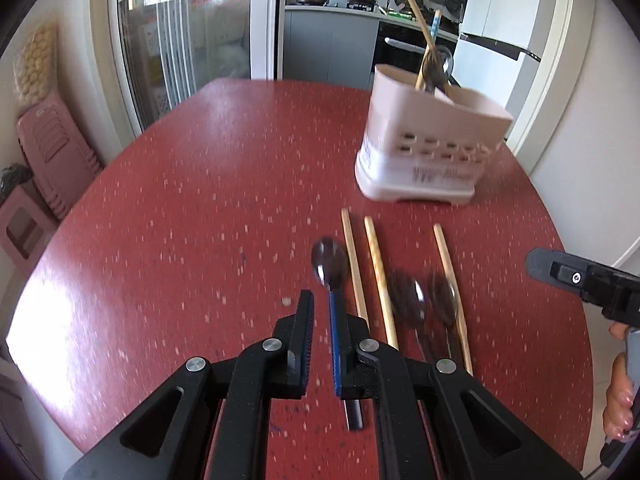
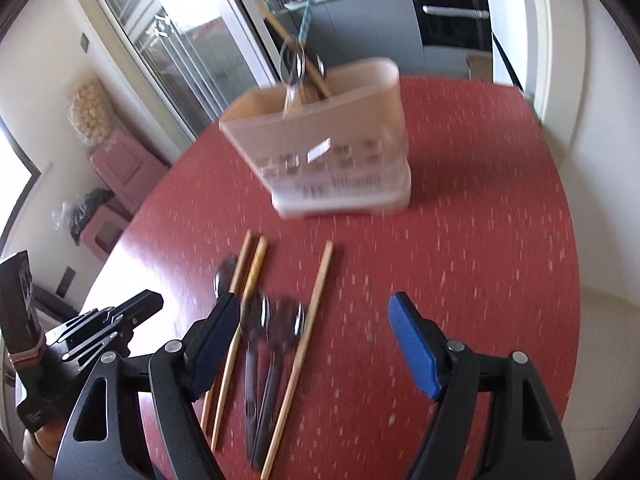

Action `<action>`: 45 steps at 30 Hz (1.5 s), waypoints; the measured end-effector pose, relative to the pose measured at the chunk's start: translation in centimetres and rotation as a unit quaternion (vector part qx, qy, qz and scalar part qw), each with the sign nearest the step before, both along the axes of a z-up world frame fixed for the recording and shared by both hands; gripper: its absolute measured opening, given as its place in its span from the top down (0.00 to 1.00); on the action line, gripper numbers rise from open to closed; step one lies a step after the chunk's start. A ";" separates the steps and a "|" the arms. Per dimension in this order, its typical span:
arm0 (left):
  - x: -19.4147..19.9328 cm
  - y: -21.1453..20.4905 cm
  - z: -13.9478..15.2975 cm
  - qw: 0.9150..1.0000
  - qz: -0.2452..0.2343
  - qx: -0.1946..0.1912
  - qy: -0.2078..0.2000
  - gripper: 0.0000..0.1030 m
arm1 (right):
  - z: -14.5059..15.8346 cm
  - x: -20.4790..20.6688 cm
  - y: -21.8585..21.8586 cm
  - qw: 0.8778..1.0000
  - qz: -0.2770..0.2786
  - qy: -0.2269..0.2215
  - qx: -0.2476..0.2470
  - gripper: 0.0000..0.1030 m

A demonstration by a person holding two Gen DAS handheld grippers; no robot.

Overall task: Organize utensils
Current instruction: 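Move the open right gripper back over the remaining spoons and chopsticks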

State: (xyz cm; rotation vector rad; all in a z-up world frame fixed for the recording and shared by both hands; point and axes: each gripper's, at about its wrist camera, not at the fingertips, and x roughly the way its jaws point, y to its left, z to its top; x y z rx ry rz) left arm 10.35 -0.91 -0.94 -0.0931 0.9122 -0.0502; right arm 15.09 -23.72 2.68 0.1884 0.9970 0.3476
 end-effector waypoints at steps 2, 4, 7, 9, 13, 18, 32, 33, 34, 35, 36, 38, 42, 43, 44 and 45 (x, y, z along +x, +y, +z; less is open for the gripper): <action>-0.7 0.1 -0.5 1.000 0.000 -0.011 0.001 0.64 | -0.6 -0.6 0.0 1.000 -0.008 0.013 0.000 0.23; -1.0 0.4 -0.6 1.000 0.002 -0.018 0.004 0.64 | -0.9 -1.1 0.2 1.000 -0.011 0.023 0.000 0.23; -1.6 0.9 -0.8 1.000 0.007 -0.026 0.005 0.64 | -1.3 -1.8 0.5 0.999 -0.007 0.032 -0.011 0.21; -2.1 1.3 -1.0 1.000 0.008 -0.026 0.003 0.64 | -1.6 -2.2 0.6 0.999 -0.005 0.035 -0.018 0.21; -2.8 2.0 -1.4 0.999 0.013 -0.032 0.005 0.64 | -1.8 -2.4 0.5 0.999 -0.011 0.045 -0.018 0.21; -3.4 3.1 -1.7 0.999 0.021 -0.039 0.006 0.61 | -1.9 -2.9 0.8 0.998 -0.012 0.045 -0.030 0.21; -3.6 3.8 -1.0 0.998 0.011 -0.051 -0.023 0.00 | -1.8 -3.7 0.9 0.998 -0.046 0.032 -0.038 0.00; -3.5 3.9 -1.0 0.998 0.011 -0.057 -0.019 0.00 | -1.8 -3.8 0.9 0.998 -0.046 0.030 -0.038 0.00; -3.5 4.0 -1.1 0.998 0.012 -0.060 -0.016 0.00 | -1.8 -3.8 1.0 0.998 -0.047 0.028 -0.039 0.00; -3.5 4.0 -1.1 0.998 0.013 -0.059 -0.014 0.00 | -1.7 -3.8 1.0 0.998 -0.048 0.025 -0.039 0.00; -3.5 4.0 -1.2 0.998 0.015 -0.056 -0.011 0.00 | -1.6 -3.7 1.0 0.998 -0.048 0.023 -0.038 0.00; -3.4 4.0 -1.5 0.998 0.013 -0.054 -0.004 0.00 | -1.6 -3.6 1.1 0.998 -0.047 0.027 -0.036 0.00; -3.6 3.9 -2.3 0.999 0.005 -0.044 0.013 0.00 | -2.4 -2.6 1.7 0.996 -0.027 0.069 -0.052 0.00; -3.7 4.0 -2.4 0.999 0.006 -0.040 0.015 0.00 | -2.6 -2.5 1.8 0.995 -0.025 0.072 -0.058 0.00; -3.8 4.0 -2.6 0.999 0.009 -0.034 0.017 0.00 | -2.8 -2.3 2.1 0.994 -0.023 0.076 -0.069 0.00; -3.8 4.1 -2.6 0.999 0.012 -0.028 0.019 0.00 | -3.0 -2.2 2.3 0.994 -0.022 0.080 -0.077 0.00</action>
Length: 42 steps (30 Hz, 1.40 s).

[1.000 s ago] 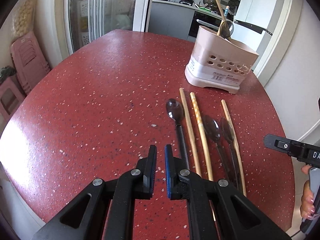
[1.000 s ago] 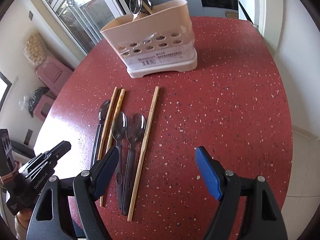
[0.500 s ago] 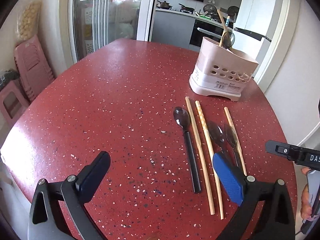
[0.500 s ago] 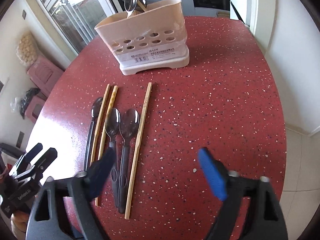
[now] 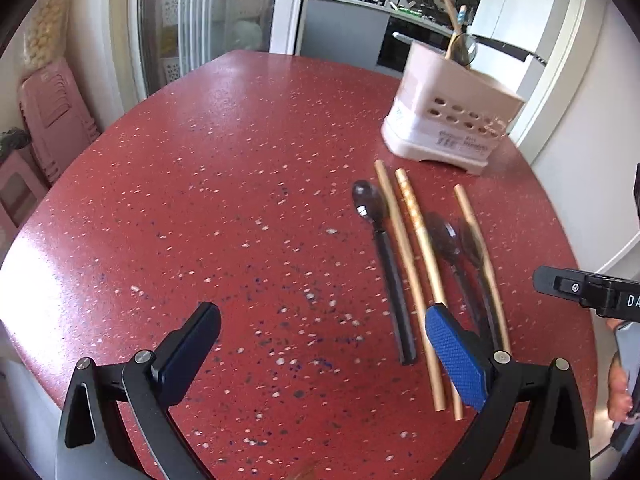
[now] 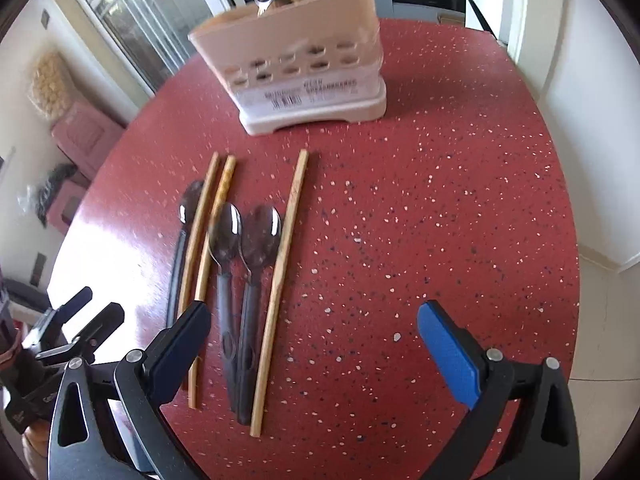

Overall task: Organize utensils
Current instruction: 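Move the open right gripper back over the remaining spoons and chopsticks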

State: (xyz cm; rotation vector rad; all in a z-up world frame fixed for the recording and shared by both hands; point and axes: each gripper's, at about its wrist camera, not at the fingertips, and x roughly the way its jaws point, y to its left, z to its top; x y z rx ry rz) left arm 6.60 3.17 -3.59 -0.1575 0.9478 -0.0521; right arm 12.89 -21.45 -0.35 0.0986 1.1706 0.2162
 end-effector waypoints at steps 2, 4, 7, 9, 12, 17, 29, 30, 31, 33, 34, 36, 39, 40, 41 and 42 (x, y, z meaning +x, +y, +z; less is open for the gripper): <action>0.3 0.2 0.0 1.000 0.007 0.009 0.003 0.00 | -0.4 0.3 0.3 1.000 0.002 0.008 -0.010 0.00; 0.8 0.2 0.1 1.000 0.013 0.017 0.004 0.00 | -0.9 0.9 0.6 1.000 0.005 0.020 -0.017 0.00; 2.0 0.2 -0.1 0.999 0.009 0.032 0.010 0.00 | -1.4 1.7 0.9 0.999 0.004 0.034 -0.027 0.00; 3.1 -0.1 -0.5 0.999 0.002 0.032 0.025 0.00 | -1.7 2.2 0.9 0.999 0.002 0.039 -0.033 0.00; 4.2 -0.6 -0.9 0.999 -0.007 0.025 0.037 0.00 | -2.3 3.0 0.9 0.998 0.001 0.050 -0.039 0.00; 5.6 -1.4 -1.4 0.998 -0.014 0.038 0.053 0.00 | -2.8 4.2 1.1 0.997 0.002 0.059 -0.047 0.07; 7.0 -1.6 -3.2 0.995 0.007 0.044 0.087 0.00 | -3.4 5.6 4.2 0.992 0.020 0.071 -0.099 0.28; 7.1 -1.7 -3.3 0.995 0.009 0.048 0.086 0.00 | -3.5 5.7 4.6 0.992 0.023 0.069 -0.107 0.29; 7.2 -1.8 -3.3 0.995 0.009 0.049 0.085 0.00 | -3.5 5.8 5.0 0.991 0.025 0.068 -0.113 0.30; 7.3 -1.9 -3.3 0.995 0.012 0.048 0.085 0.00 | -3.6 6.0 5.9 0.991 0.026 0.069 -0.113 0.33; 7.4 -1.9 -3.3 0.995 0.013 0.047 0.085 0.00 | -3.6 6.0 6.2 0.991 0.027 0.070 -0.113 0.35; 7.7 -2.1 -3.3 0.995 0.013 0.049 0.086 0.00 | -3.5 6.2 6.9 0.991 0.029 0.070 -0.113 0.42; 8.8 -2.7 -3.3 0.994 0.008 0.059 0.087 0.00 | -3.3 6.6 7.5 0.991 0.028 0.077 -0.108 0.54; 8.9 -2.7 -3.3 0.994 0.007 0.062 0.087 0.00 | -3.1 6.9 7.6 0.991 0.026 0.081 -0.103 0.56; 9.1 -2.8 -3.2 0.994 0.005 0.066 0.087 0.00 | -3.0 7.3 7.4 0.991 0.022 0.086 -0.095 0.56; 9.2 -2.8 -3.2 0.994 0.002 0.065 0.088 0.00 | -3.3 7.9 7.2 0.992 0.019 0.091 -0.088 0.57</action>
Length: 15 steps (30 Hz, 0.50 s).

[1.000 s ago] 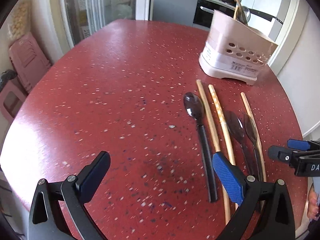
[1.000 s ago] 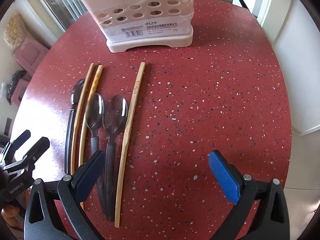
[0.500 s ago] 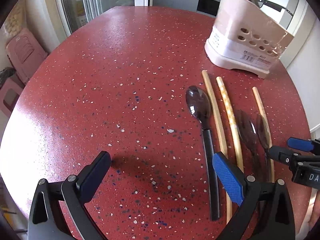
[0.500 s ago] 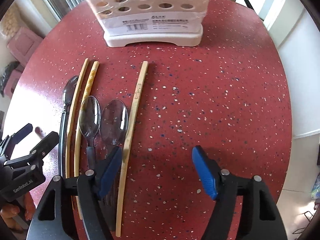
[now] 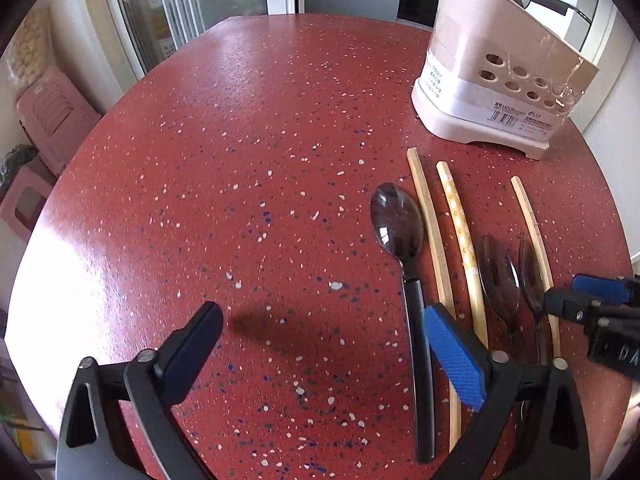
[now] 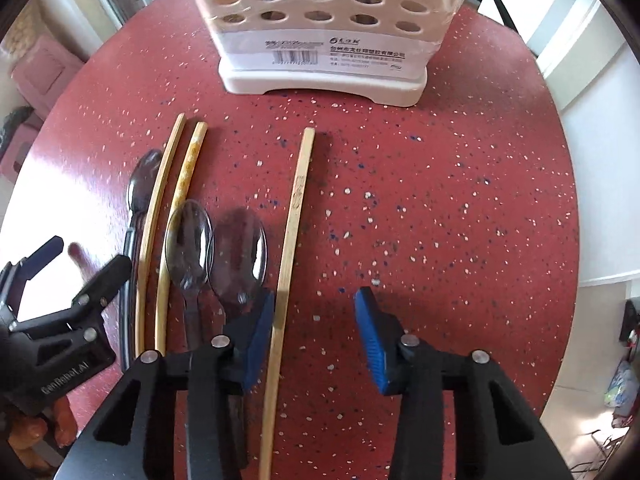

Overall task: Organize utensils
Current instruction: 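Move the open right gripper back over the remaining spoons and chopsticks, then close the left gripper on a dark spoon while the right closes on a plain chopstick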

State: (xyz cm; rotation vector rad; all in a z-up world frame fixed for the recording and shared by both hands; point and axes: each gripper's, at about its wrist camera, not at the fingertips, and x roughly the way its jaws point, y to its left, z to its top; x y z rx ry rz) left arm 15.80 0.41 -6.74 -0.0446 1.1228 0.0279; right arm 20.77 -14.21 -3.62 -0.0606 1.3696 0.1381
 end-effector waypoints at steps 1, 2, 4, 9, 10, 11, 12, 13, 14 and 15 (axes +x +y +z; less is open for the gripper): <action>0.2 0.0 0.0 1.000 0.000 0.001 0.002 0.00 | 0.1 0.2 -0.2 1.000 -0.002 0.004 0.002 0.58; 0.3 0.0 0.0 1.000 0.000 0.002 0.003 0.00 | 0.1 0.5 -0.4 1.000 -0.005 0.009 0.006 0.59; 0.5 0.0 0.0 1.000 -0.002 -0.003 0.004 0.00 | 0.1 0.8 -0.1 1.000 0.001 0.014 0.001 0.59; 1.4 -0.6 0.1 1.000 -0.004 -0.004 0.014 0.00 | -0.1 1.3 1.2 0.999 0.024 0.016 -0.022 0.59; 1.5 -0.7 0.1 1.000 -0.005 -0.005 0.015 0.00 | -0.1 1.4 1.5 0.999 0.027 0.016 -0.024 0.59; 1.7 -0.8 0.1 1.000 -0.006 -0.005 0.017 0.00 | -0.1 1.4 1.7 0.999 0.029 0.016 -0.026 0.59; 1.8 -0.9 0.1 1.000 -0.006 -0.004 0.019 0.00 | -0.1 1.4 2.3 0.999 0.031 0.016 -0.028 0.59; 1.8 -0.9 0.0 1.000 -0.007 -0.003 0.021 0.00 | -0.2 1.3 2.7 0.999 0.032 0.016 -0.030 0.59; 1.6 -0.7 0.1 1.000 -0.007 -0.003 0.025 0.00 | -0.4 1.3 2.6 0.999 0.034 0.016 -0.031 0.59; 1.7 -0.7 0.1 1.000 -0.007 -0.001 0.026 0.00 | -0.4 1.4 2.8 0.999 0.036 0.018 -0.033 0.59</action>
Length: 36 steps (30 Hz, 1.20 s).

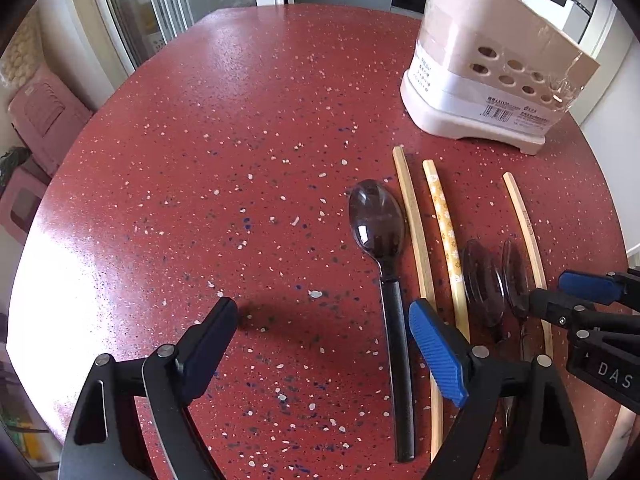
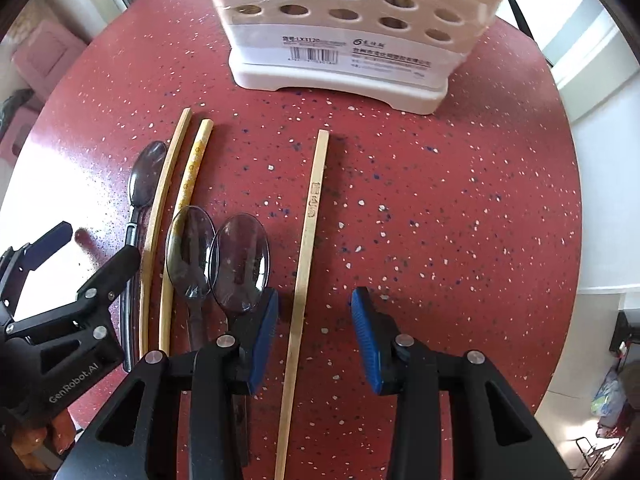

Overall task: Organize utensils
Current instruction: 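Close the left gripper on a dark spoon while the right closes on a plain chopstick, then lift the spoon and chopstick with both grippers and carry them over the pink caddy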

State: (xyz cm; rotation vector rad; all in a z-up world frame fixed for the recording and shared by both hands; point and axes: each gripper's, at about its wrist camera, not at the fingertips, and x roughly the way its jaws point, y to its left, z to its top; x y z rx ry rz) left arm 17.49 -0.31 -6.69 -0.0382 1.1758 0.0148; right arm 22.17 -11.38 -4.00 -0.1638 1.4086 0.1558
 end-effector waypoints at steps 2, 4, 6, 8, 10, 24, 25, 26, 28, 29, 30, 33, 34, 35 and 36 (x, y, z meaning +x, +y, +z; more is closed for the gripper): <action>0.4 -0.4 0.1 1.000 -0.007 0.002 0.002 0.00 | 0.0 0.0 0.2 1.000 0.006 0.001 0.000 0.61; 0.7 -0.8 0.3 1.000 -0.014 0.002 0.006 0.03 | -0.2 0.0 0.6 1.000 0.007 0.002 0.003 0.62; 1.1 -1.2 0.5 1.000 -0.023 0.003 0.013 0.07 | -0.3 0.1 0.7 1.000 0.012 0.003 0.005 0.63; 1.4 -1.7 0.7 0.999 -0.031 0.004 0.020 0.13 | -0.1 -0.6 -0.2 1.000 0.020 0.003 0.009 0.69; 1.5 -2.4 1.1 0.999 -0.038 0.005 0.026 0.20 | -0.2 -0.8 -0.4 0.999 0.028 0.004 0.014 0.89; 1.2 -4.8 1.8 0.996 -0.080 -0.005 0.024 0.60 | 0.8 -3.3 -5.9 0.992 0.024 -0.023 0.120 0.94; 0.2 -4.7 1.7 0.997 -0.077 -0.006 0.017 0.60 | 1.0 -3.5 -6.4 0.991 0.025 -0.027 0.128 0.94; -0.3 -4.5 1.9 0.997 -0.073 -0.008 0.006 0.60 | 1.5 -3.7 -7.2 0.990 0.026 -0.030 0.133 0.94; -1.3 -4.3 2.3 0.998 -0.065 -0.016 -0.012 0.60 | 1.8 -4.3 -8.2 0.987 0.027 -0.039 0.154 0.94; -1.8 -4.1 2.6 0.998 -0.062 -0.019 -0.022 0.60 | 2.0 -4.5 -8.7 0.985 0.028 -0.042 0.163 0.94; -2.3 -4.0 3.0 0.998 -0.056 -0.020 -0.032 0.60 | 2.2 -4.8 -9.2 0.983 0.029 -0.047 0.174 0.94; -3.2 -3.0 3.9 0.997 -0.044 -0.039 -0.054 0.60 | 3.1 -5.4 -10.5 0.979 0.032 -0.058 0.194 0.94; -3.8 -2.6 4.2 0.996 -0.043 -0.049 -0.059 0.60 | 3.1 -5.0 -11.2 0.978 0.034 -0.061 0.197 0.94; -4.3 -2.6 4.7 0.995 -0.041 -0.060 -0.070 0.60 | 3.5 -5.2 -11.5 0.977 0.035 -0.065 0.201 0.94; -4.6 -2.3 5.1 0.994 -0.039 -0.065 -0.077 0.60 | 3.8 -5.4 -12.1 0.975 0.038 -0.072 0.206 0.94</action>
